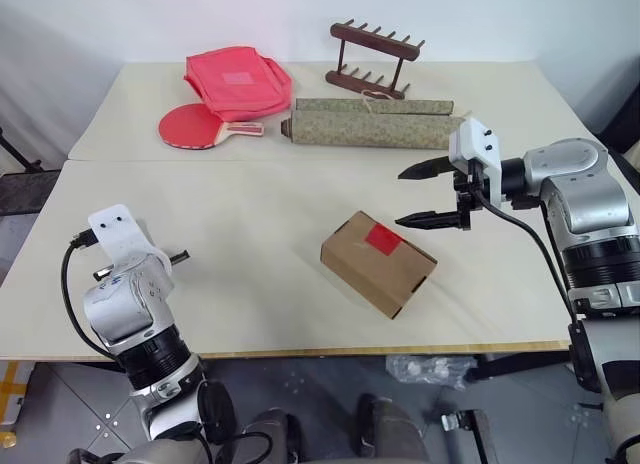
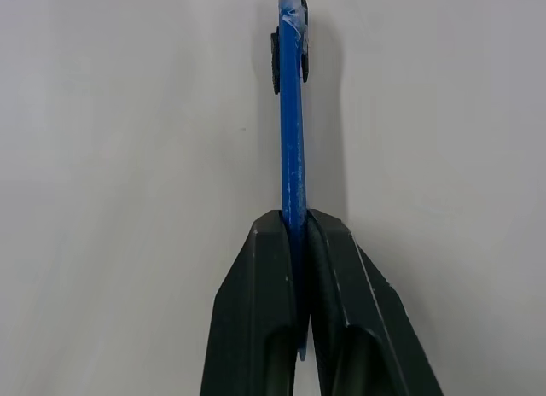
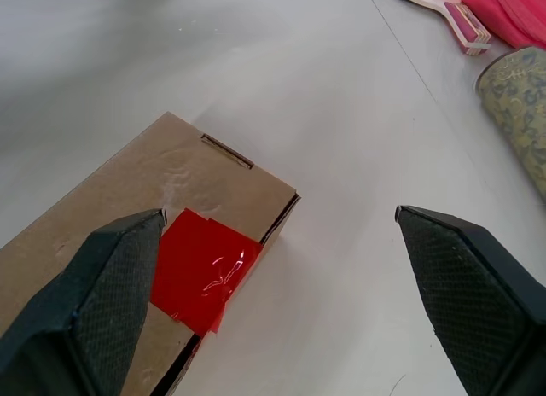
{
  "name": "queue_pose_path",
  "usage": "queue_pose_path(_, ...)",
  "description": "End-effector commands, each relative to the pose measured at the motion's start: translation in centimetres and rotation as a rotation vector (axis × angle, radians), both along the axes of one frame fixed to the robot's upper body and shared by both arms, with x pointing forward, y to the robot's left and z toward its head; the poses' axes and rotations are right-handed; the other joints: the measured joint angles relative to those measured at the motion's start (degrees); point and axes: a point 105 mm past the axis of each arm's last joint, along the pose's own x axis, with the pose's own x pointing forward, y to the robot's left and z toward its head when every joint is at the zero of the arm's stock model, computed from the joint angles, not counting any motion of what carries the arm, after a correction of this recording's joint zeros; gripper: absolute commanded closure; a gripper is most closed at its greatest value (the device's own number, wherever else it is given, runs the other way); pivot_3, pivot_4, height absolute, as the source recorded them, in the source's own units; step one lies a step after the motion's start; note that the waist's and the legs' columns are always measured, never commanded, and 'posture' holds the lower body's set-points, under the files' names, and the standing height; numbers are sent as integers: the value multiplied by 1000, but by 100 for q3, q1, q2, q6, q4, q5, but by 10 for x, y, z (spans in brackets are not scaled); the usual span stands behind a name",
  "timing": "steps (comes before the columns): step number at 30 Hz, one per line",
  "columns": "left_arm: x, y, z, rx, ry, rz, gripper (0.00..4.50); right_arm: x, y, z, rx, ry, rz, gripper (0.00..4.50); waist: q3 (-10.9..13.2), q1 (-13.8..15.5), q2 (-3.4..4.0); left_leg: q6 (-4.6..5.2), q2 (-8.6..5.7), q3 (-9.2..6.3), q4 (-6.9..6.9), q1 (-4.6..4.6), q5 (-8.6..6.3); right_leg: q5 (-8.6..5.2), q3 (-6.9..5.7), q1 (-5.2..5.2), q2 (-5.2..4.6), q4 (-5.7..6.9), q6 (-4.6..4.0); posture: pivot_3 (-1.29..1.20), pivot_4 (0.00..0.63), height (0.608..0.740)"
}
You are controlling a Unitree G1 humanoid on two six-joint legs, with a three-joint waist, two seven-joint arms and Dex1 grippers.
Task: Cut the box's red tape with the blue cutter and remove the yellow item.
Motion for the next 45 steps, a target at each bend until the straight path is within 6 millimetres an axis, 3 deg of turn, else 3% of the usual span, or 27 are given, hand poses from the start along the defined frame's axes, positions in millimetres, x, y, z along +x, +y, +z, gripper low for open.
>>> queue_pose_path(1,-4,-3,-15,-35,50,4,3618,-1,1,15,27,-53,4,0,0,3,0,0,0,0,0,0,0,0,0,0,0,0,0,0,150,740)
queue_pose_path(13,-5,-11,-20,-66,26,-79,91,0,0,16,25,-58,-4,0,0,54,0,0,-2,-1,1,0,0,0,0,0,-5,2,0,0,150,740)
queue_pose_path(14,-4,-14,-20,-75,6,-97,38,0,0,16,25,-58,-4,0,0,64,0,0,-2,-1,1,0,0,0,-1,1,-5,1,0,0,150,740)
queue_pose_path(25,-2,-22,-44,-178,-11,-164,38,1,2,18,23,-62,-1,0,-17,151,28,1,-4,-1,2,2,1,1,0,1,-9,2,-1,0,150,740)
queue_pose_path(29,1,-24,-48,-204,-7,-179,854,1,2,18,22,-63,-2,0,-30,154,51,2,-4,-1,2,4,1,1,-1,1,-9,5,-2,0,150,740)
queue_pose_path(32,2,-23,-49,-202,3,-176,854,2,3,18,20,-63,-2,0,-39,158,66,4,-6,-1,2,5,2,1,-1,2,-12,8,-2,0,150,740)
queue_pose_path(43,4,-22,-50,-195,13,-188,3102,2,3,20,22,-70,-4,0,-49,171,83,8,-12,-3,2,6,5,2,-1,2,-21,16,-3,0,150,740)
queue_pose_path(45,4,-22,-50,-189,16,-191,3102,2,3,20,21,-70,-6,0,-50,171,84,9,-12,-3,2,6,5,2,-1,2,-22,16,-3,0,150,740)
